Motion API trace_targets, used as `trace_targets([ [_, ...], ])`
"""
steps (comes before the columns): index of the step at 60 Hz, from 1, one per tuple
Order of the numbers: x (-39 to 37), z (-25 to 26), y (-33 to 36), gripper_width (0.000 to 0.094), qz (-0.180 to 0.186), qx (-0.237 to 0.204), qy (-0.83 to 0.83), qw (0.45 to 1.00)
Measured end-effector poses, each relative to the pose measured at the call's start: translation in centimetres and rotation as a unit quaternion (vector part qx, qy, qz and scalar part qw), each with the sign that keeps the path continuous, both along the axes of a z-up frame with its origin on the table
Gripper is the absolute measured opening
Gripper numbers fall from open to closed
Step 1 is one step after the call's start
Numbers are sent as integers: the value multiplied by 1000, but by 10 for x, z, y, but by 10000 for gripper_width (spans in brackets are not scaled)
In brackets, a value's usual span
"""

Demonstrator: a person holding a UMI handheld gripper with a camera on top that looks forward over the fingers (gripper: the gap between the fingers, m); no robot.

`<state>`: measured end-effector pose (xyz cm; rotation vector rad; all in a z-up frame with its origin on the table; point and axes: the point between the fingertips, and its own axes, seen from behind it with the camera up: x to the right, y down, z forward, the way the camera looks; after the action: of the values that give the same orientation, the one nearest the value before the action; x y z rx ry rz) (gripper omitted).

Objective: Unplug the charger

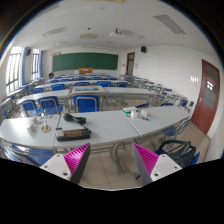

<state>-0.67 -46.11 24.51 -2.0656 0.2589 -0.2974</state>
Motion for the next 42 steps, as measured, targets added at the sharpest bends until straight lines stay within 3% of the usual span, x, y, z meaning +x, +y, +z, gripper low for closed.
trace_targets([
  [19, -33, -53, -5, 860, 14, -40, 4, 999],
  [31, -127, -109, 24, 848, 72, -63, 45, 994],
  [42, -209, -141, 128, 859, 128, -31, 55, 990],
])
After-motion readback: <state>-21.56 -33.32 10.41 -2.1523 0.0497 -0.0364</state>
